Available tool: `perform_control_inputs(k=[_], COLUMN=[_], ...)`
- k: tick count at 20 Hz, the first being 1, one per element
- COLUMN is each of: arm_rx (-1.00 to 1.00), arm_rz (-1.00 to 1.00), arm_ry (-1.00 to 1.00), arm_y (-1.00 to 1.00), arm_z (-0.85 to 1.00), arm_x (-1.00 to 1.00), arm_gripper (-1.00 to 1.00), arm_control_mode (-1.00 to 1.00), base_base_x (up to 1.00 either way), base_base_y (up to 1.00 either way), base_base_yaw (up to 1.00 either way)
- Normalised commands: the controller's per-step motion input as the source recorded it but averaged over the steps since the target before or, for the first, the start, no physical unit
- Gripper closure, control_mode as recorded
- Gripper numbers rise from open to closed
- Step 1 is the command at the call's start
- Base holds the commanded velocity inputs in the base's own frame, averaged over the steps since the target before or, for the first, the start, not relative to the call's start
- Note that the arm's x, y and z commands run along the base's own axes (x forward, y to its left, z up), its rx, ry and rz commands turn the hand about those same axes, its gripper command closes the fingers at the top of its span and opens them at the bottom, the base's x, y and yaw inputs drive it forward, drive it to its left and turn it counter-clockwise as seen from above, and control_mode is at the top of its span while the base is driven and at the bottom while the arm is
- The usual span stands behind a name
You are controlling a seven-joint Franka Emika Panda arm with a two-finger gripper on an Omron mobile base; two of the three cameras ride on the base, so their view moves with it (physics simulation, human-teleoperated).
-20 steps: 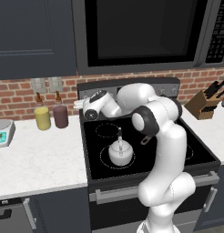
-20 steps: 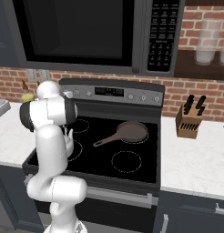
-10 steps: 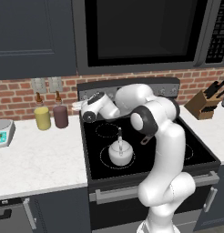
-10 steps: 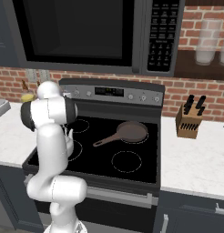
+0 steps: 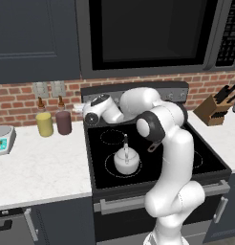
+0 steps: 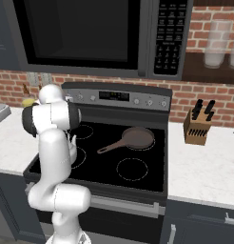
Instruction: Pick the kettle from the counter and place it on a stove burner. Then turn the burner on.
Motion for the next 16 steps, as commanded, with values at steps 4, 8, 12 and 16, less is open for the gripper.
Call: perform_control_inputs(k=[4,8,12,16], arm_rx=[0.01,0.0,0.0,0.01], arm_rz=[0.0,0.0,0.0,0.0], arm_ry=[0.0,0.0,0.0,0.0], arm_y=[0.0,0.0,-0.01,-0.02], arm_z=[-0.05,-0.09,-0.29,-0.41], arm_x=[0.0,0.0,0.0,0.0], arm_gripper=[-1.0,-1.0,-1.0,-1.0], arm_control_mode=[-1.0,-1.0,-1.0,-1.0], base_base_x=[0.0,0.0,0.0,0.0], base_base_y=[0.0,0.0,0.0,0.0], base_base_yaw=[0.0,0.0,0.0,0.0])
